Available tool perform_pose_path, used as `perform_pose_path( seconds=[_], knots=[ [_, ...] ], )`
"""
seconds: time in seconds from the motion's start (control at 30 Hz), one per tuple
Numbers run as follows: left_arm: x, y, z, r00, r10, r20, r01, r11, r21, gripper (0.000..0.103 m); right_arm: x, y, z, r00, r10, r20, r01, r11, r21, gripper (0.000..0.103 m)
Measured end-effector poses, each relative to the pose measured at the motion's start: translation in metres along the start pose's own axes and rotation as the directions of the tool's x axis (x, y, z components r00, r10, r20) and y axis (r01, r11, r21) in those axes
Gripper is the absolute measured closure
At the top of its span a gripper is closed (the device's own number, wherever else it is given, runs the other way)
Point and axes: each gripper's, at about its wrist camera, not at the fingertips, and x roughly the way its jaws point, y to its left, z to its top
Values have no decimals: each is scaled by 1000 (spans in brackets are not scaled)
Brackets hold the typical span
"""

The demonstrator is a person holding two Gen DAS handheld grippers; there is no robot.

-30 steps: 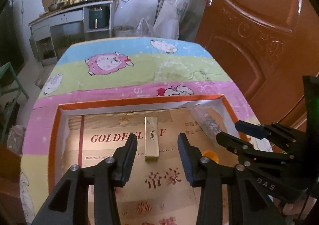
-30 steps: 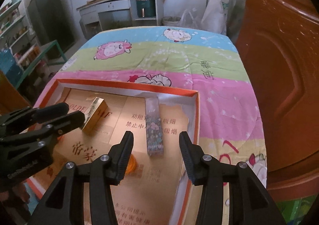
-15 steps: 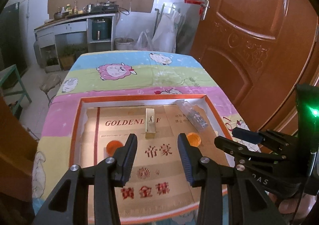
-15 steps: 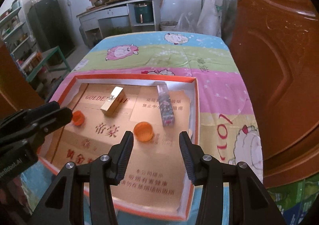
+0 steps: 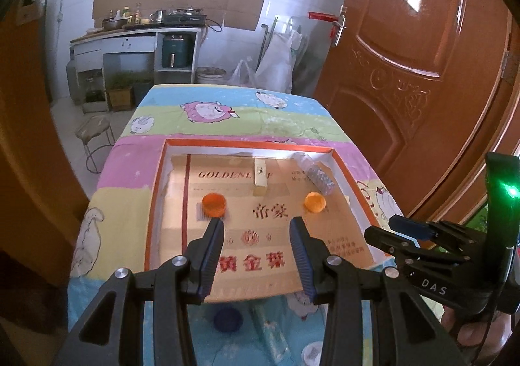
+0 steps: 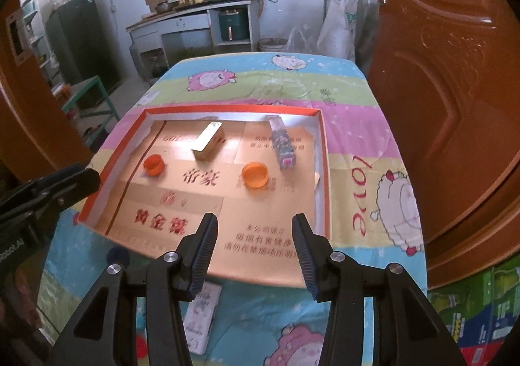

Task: Organize rigid objects
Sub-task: 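Move both tools out of the box toward the items on the quilt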

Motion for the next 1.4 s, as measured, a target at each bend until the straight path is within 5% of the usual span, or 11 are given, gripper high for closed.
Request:
perform_pose_path(
  seconds=[1.1,1.4],
  knots=[
    [-45,25,-88,1000,3,-16,-4,1000,-18,61,-25,30,-65,1000,12,-25,-12,1000,-4,54],
    [-47,20,-120,1000,3,-28,0,995,104,61,-19,38,-80,998,18,-52,-19,1000,-16,54]
  ],
)
